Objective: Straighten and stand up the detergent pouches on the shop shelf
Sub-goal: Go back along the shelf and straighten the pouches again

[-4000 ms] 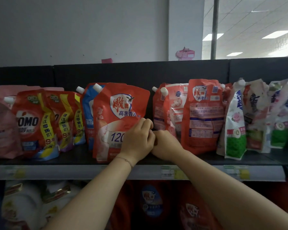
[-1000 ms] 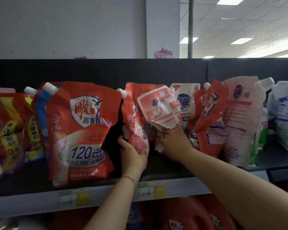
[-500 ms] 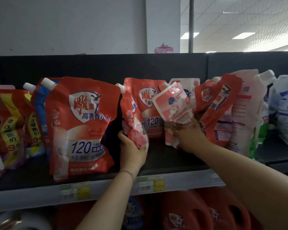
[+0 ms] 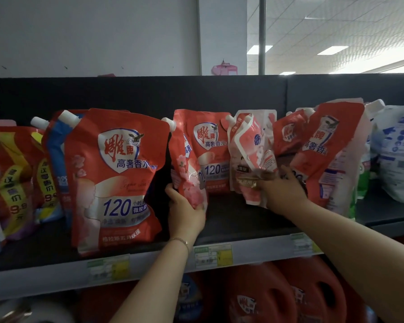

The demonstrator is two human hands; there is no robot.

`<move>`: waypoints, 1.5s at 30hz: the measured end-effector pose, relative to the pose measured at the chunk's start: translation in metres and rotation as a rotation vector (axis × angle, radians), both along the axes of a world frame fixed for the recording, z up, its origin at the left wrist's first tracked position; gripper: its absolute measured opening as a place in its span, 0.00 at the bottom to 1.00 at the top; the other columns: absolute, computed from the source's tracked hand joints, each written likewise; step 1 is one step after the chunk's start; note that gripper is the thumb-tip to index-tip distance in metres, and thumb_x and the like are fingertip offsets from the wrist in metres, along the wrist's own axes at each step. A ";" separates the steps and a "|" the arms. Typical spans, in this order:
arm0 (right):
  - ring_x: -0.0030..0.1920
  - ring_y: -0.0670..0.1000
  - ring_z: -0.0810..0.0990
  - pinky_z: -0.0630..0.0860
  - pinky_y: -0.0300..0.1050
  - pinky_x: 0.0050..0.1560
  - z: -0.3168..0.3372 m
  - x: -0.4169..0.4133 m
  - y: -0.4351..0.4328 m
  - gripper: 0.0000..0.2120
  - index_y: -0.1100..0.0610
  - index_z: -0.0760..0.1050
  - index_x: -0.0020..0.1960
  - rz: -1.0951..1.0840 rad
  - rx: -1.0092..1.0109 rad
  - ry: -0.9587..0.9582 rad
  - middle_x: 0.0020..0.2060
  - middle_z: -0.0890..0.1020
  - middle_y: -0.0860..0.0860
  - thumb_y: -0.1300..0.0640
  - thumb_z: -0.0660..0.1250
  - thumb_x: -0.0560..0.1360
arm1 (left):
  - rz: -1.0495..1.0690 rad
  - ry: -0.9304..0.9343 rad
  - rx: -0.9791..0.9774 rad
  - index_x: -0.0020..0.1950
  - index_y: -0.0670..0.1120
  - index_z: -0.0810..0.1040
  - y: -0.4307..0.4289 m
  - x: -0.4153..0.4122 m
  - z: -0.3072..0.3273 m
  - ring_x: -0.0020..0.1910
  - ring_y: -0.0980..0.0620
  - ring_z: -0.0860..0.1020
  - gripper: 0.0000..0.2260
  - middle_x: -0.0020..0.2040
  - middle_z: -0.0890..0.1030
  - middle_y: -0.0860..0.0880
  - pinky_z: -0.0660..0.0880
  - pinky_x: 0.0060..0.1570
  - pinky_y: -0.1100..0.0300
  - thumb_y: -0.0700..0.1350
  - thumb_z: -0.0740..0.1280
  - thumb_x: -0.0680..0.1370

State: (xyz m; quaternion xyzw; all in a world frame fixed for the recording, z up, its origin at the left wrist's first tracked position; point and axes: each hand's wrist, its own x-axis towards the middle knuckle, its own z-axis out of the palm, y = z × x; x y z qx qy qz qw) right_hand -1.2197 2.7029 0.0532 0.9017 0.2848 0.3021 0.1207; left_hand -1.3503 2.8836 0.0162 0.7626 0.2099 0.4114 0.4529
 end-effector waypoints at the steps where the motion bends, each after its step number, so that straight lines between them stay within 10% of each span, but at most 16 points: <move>1: 0.73 0.55 0.64 0.46 0.55 0.75 -0.001 -0.001 0.002 0.21 0.44 0.68 0.70 0.000 0.010 -0.004 0.71 0.71 0.49 0.51 0.61 0.77 | 0.001 -0.005 0.000 0.74 0.44 0.51 0.000 -0.001 0.000 0.56 0.41 0.79 0.36 0.63 0.75 0.41 0.73 0.47 0.57 0.45 0.71 0.75; 10: 0.64 0.57 0.73 0.66 0.52 0.66 0.001 -0.018 0.025 0.16 0.48 0.73 0.64 0.125 0.021 0.099 0.61 0.77 0.50 0.51 0.62 0.77 | -0.049 -0.006 -0.051 0.65 0.50 0.58 0.000 -0.007 0.005 0.37 0.54 0.76 0.29 0.47 0.77 0.50 0.72 0.31 0.64 0.47 0.74 0.72; 15: 0.62 0.54 0.74 0.71 0.49 0.61 0.005 -0.026 0.032 0.25 0.50 0.68 0.69 0.384 0.218 0.176 0.61 0.77 0.49 0.42 0.66 0.75 | -0.109 0.002 -0.100 0.59 0.54 0.59 -0.001 -0.009 0.006 0.40 0.54 0.77 0.27 0.44 0.76 0.54 0.78 0.43 0.56 0.45 0.75 0.71; 19: 0.70 0.55 0.69 0.72 0.54 0.66 0.000 -0.034 0.041 0.55 0.36 0.36 0.76 0.603 0.257 0.445 0.76 0.59 0.50 0.39 0.75 0.66 | -0.181 0.009 -0.148 0.57 0.55 0.64 0.000 -0.010 0.007 0.41 0.59 0.77 0.24 0.46 0.79 0.53 0.73 0.37 0.65 0.37 0.71 0.70; 24: 0.77 0.52 0.44 0.60 0.52 0.74 0.001 -0.028 0.050 0.64 0.25 0.34 0.71 0.702 0.408 0.672 0.77 0.33 0.45 0.45 0.83 0.59 | -0.254 -0.016 -0.247 0.60 0.54 0.75 0.000 -0.009 0.010 0.48 0.54 0.79 0.24 0.48 0.81 0.54 0.78 0.48 0.58 0.33 0.67 0.68; 29: 0.78 0.49 0.46 0.54 0.53 0.77 -0.004 -0.025 0.069 0.57 0.23 0.43 0.71 0.779 0.606 0.912 0.78 0.45 0.46 0.42 0.81 0.59 | -0.235 -0.019 -0.312 0.62 0.52 0.78 0.003 -0.001 0.011 0.47 0.50 0.80 0.25 0.48 0.83 0.51 0.79 0.49 0.56 0.34 0.62 0.68; 36: 0.76 0.54 0.55 0.55 0.36 0.67 -0.015 -0.036 0.074 0.51 0.28 0.44 0.73 0.717 0.697 0.787 0.74 0.53 0.52 0.52 0.78 0.68 | -0.160 -0.033 -0.376 0.65 0.51 0.74 0.009 0.013 0.008 0.54 0.43 0.78 0.18 0.56 0.80 0.45 0.75 0.60 0.46 0.41 0.56 0.77; 45: 0.69 0.63 0.67 0.66 0.50 0.68 -0.012 -0.033 0.090 0.46 0.34 0.44 0.76 0.499 0.724 0.647 0.70 0.58 0.58 0.46 0.74 0.72 | -0.049 0.117 -0.529 0.67 0.36 0.71 0.033 0.034 0.017 0.63 0.37 0.74 0.20 0.64 0.75 0.36 0.72 0.63 0.48 0.41 0.57 0.77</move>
